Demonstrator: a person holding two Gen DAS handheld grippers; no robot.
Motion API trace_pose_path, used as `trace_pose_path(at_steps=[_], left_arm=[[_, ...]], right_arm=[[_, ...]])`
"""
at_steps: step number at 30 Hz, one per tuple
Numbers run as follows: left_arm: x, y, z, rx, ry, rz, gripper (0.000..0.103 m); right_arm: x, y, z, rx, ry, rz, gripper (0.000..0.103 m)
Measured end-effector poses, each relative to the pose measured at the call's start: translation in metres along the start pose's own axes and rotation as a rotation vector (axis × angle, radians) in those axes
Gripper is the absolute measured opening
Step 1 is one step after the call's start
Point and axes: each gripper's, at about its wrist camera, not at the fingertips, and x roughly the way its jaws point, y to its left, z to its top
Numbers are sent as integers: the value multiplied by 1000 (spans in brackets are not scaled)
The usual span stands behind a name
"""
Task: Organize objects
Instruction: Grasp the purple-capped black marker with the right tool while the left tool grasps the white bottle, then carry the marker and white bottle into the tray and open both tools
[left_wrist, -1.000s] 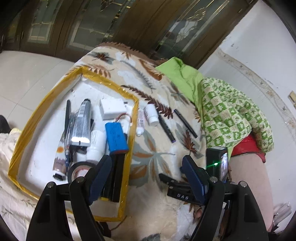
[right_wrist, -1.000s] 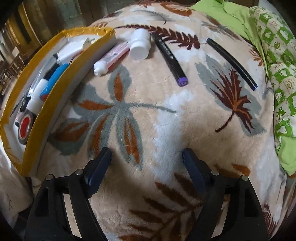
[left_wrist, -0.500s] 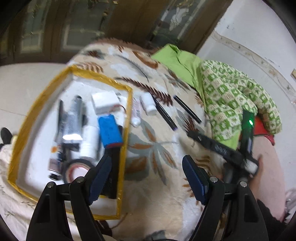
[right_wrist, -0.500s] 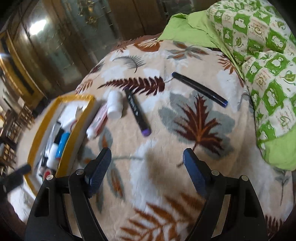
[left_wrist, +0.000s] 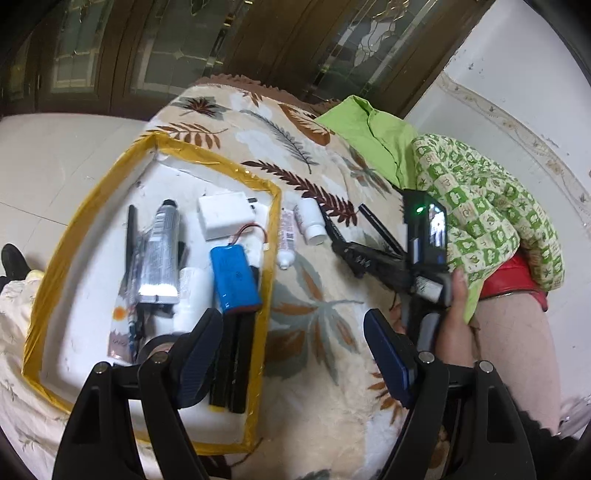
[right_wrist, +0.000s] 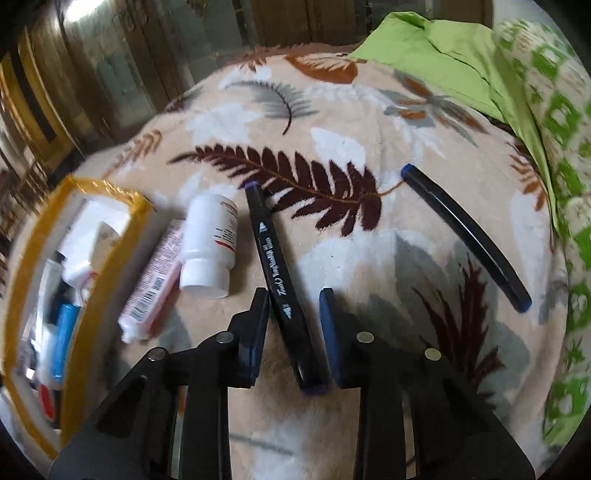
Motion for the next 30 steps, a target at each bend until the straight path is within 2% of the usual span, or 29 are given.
trace_pose_path(at_steps=[1,4,6,9,12,16,18,19,20,23,24,25,26,30], left_arm=[[2,-3,5,8,8,-8,79],[12,-15,20,57,41,-5,79],[26,-25,33,93,76,30,79],[50,-32,49,84,145,-15,79],[74,-42,64,82,185,-19,78],[115,-56,92,85,220,6,74],[142,-60,105,95,240,66,74],[156,-60,110,91,253,94,72],[167,-57,114,79,267,113,65],[203,-52,122,53,333,150,58],[212,-52,122,54,353,177,53],[220,-51,121,59,364,205,41],[224,-52,120,78,365,222,36],[219,-61,109,159,340,233,36]], right_arm=[[0,3,0,-20,-2,-1,19],[-2,7,-5,-35,4,11,16],[-9,4,-14,-8,10,32,15],[-26,-12,-39,53,29,62,15],[-46,-25,-74,91,59,61,15],[-57,-29,-95,111,61,83,15],[-56,-31,-96,131,51,89,15],[-56,-30,-96,140,49,94,16],[-54,-30,-95,142,49,96,16],[-54,-30,-95,142,52,101,16],[-53,-32,-94,148,54,110,16],[-52,-34,-94,155,56,119,16],[-52,-34,-94,159,58,124,16],[-49,-34,-92,147,63,127,16]])
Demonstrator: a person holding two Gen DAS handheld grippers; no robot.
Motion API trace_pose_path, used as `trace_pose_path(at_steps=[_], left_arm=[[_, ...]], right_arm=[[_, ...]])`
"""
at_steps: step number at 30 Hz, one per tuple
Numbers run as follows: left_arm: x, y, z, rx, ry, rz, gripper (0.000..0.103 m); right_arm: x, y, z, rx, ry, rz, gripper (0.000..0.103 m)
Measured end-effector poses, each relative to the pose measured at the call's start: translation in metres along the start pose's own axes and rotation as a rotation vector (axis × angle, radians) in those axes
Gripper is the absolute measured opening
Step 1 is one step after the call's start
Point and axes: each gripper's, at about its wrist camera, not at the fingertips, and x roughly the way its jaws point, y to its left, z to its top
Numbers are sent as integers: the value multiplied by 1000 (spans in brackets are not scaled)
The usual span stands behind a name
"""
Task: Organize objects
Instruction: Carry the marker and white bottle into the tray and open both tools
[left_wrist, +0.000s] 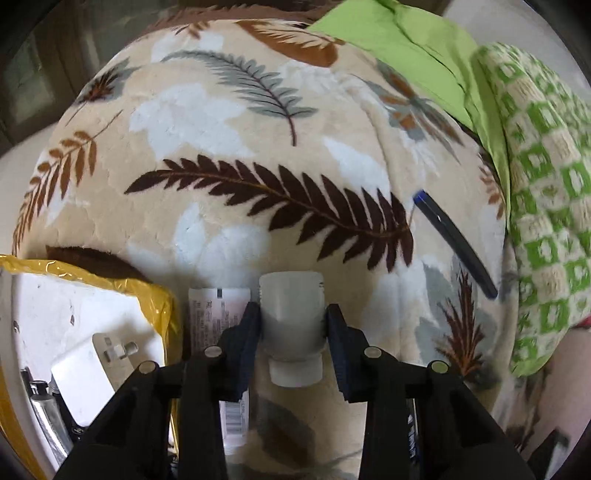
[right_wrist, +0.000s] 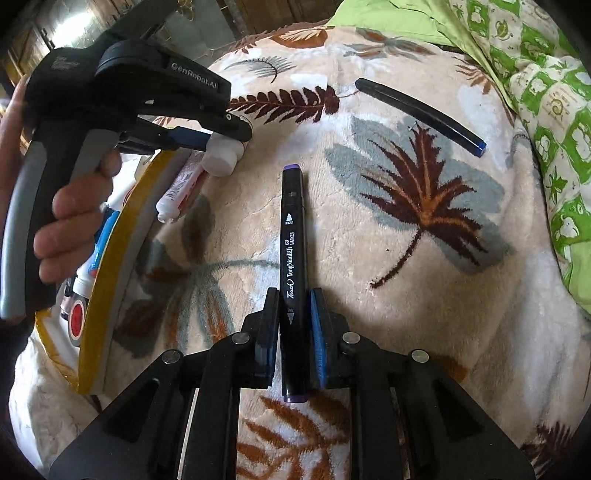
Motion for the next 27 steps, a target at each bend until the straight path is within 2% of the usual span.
trace_pose_path(at_steps=[4,8,10,11,15,17,21,27], left_arm=[[-12,-2,-24,35,13,-78,35],[-31,6,-67,51,15,-155,36],[-46,13,-91,35,6,-200,36],[-53,18,-102,21,4,-225,36],[-80,34,-142,-34,-42,-279,36],[-89,43,-157,-66,-75,-288,36],[-99,73,-171,-137,-118,-282,36],[-130,117,-181,-210,-207,-275,36]], right_arm=[[1,-2,6,16,-5,17,16],[3,-1,11,20,-17,26,19],[3,1,13,14,-19,31,29],[4,3,14,8,-19,34,31],[9,9,19,-18,-26,17,30],[8,8,19,-22,-30,-18,16],[-1,7,15,3,-36,21,15],[-18,55,14,-41,-68,116,15]])
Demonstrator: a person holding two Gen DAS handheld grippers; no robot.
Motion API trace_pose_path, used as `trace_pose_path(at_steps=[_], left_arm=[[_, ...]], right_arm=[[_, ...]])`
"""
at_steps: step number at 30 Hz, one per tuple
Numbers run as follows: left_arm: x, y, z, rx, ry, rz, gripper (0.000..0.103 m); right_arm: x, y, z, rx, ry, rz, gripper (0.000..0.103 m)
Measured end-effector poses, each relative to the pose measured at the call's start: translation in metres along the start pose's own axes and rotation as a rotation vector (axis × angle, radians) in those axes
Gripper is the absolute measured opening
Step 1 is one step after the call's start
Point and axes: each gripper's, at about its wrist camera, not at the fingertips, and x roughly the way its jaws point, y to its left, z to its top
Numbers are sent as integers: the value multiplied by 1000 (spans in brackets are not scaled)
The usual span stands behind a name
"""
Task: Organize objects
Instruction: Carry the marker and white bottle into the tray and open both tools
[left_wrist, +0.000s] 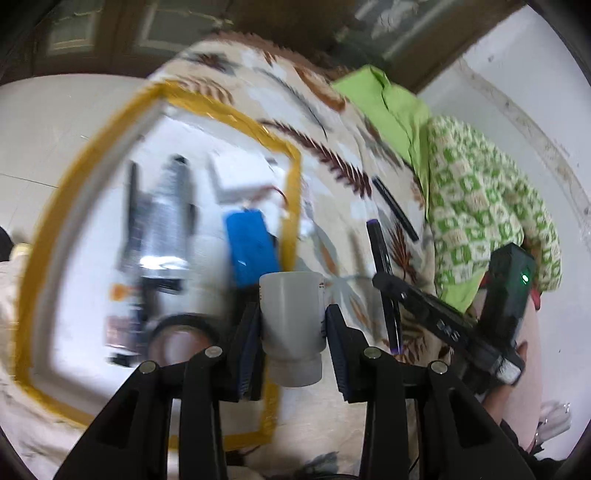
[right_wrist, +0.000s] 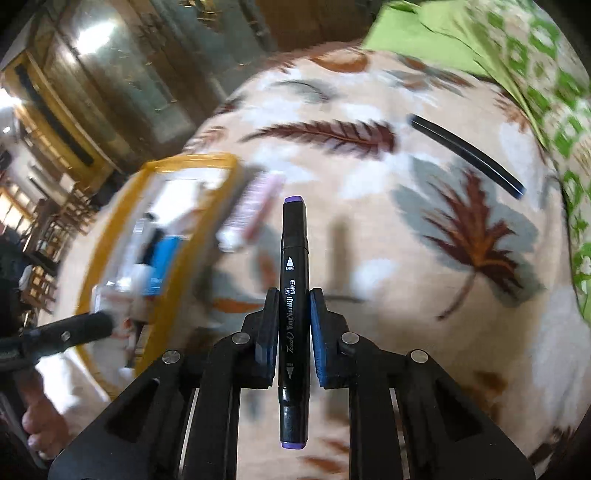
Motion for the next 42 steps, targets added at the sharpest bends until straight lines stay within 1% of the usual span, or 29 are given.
trace_pose_path(at_steps=[4,6,10,12,15,17,20,23,25,28,34,36,38,40,42], left_arm=[[-26,24,4,-40,-53,13,36],[-36,40,7,-62,-75,39,36],[-41,69,18,-83,-75,67,36],[-39,79,25,-86,-72,70,36],[-38,94,34,-91,-71,60,36],[-35,98,37,-86,-70,56,36],[-29,102,39,-72,-61,80,36],[-22,106,38,-75,-44,72,36],[-16,106,37,-63,-28,98,36],[-7,108,38,-64,1,118,36],[-4,104,39,-34,-1,143,36],[-6,105,37,-38,-23,130,36],[-11,109,34,-60,-49,91,36],[-14,113,34,-86,-64,57,37],[-19,118,33,-122,-87,20,38]], right_arm=[[-5,44,5,-60,2,69,15],[-2,66,8,-81,14,104,15],[14,100,14,-90,56,161,15],[23,113,18,-95,72,167,15],[39,126,26,-91,86,153,15],[48,132,32,-94,88,134,15],[62,136,38,-90,102,113,15],[73,139,44,-93,111,95,15],[79,142,46,-97,114,87,15],[85,145,49,-120,112,64,15],[99,149,54,-146,122,23,15],[103,150,54,-151,126,17,15],[107,150,54,-155,131,-2,15],[111,150,54,-147,143,18,16],[110,150,54,-152,133,33,18]])
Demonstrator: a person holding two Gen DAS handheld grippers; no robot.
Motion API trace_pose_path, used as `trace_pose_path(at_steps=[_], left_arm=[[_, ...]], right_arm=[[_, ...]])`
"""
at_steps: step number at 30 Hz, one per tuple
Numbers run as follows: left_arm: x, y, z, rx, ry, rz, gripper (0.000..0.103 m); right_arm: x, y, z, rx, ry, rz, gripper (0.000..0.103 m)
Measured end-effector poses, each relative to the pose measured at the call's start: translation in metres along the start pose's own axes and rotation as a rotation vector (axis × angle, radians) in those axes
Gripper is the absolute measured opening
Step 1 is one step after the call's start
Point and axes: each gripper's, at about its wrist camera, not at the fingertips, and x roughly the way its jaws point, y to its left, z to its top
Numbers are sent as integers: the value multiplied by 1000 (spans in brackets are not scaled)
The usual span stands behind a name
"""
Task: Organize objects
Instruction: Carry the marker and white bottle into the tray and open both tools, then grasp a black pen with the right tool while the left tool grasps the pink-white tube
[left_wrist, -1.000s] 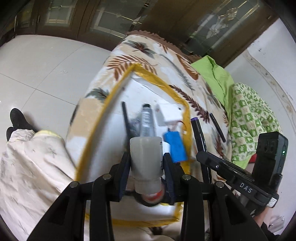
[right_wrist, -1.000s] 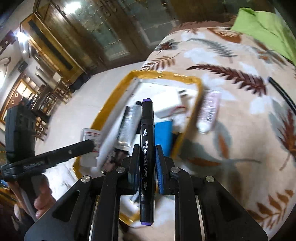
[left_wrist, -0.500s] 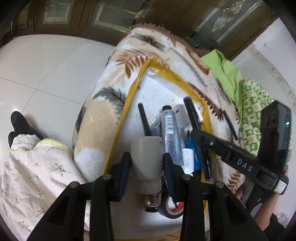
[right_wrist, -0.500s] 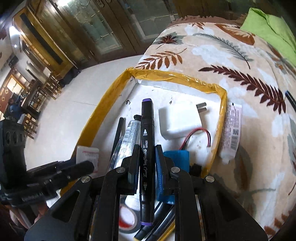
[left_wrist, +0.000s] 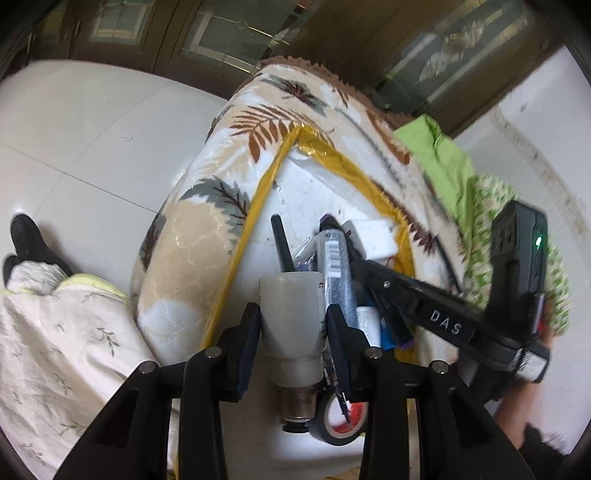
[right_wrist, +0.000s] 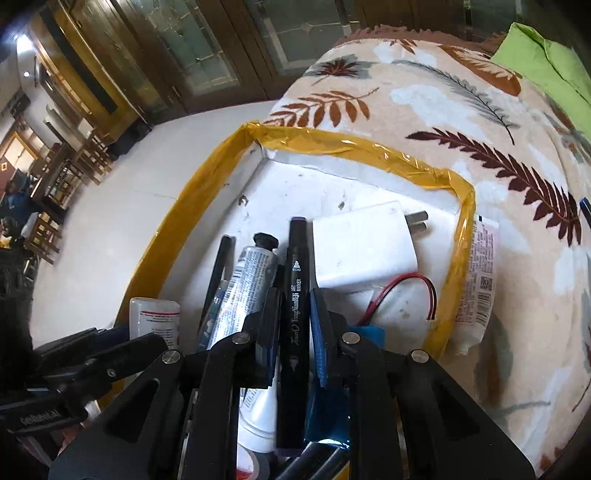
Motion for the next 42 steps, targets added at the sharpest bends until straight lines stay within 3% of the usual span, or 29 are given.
trace_pose_path(at_steps=[2,4,5,9,13,19,24,27,31,34,40,42], left_arm=[[-3,4,0,-31,-11,-43,46],[-5,1,-1,-22,-12,-60,54],[-7,-5,-2,5,-20,-53,59],[-16,-22,-7,90,-67,2,71],[-25,-29,-16,85,-69,-19,71],[-26,-58,-32,54,-69,-59,71],[-23,-91,-54,-33,-40,-195,71],[-9,-114,-68,-21,12,-234,71],[1,-139,-79,93,43,-153,71],[6,-136,-83,82,60,-151,71],[21,-127,-81,50,94,-141,71],[22,-128,-80,58,86,-127,71]], right_arm=[[-5,1,1,-5,-10,9,27],[-18,3,2,-8,-45,12,51],[-22,3,2,-12,-54,8,53],[-45,2,-2,-21,-82,24,53],[-70,-12,-16,-16,-110,41,53],[-103,-73,-49,67,-135,31,53],[-121,-115,-71,79,-115,47,53],[-129,-131,-77,65,-113,10,53],[-132,-154,-75,77,-130,-55,53],[-131,-173,-67,93,-153,-94,53],[-127,-209,-29,6,-173,-301,53],[-125,-230,-15,20,-170,-332,53]])
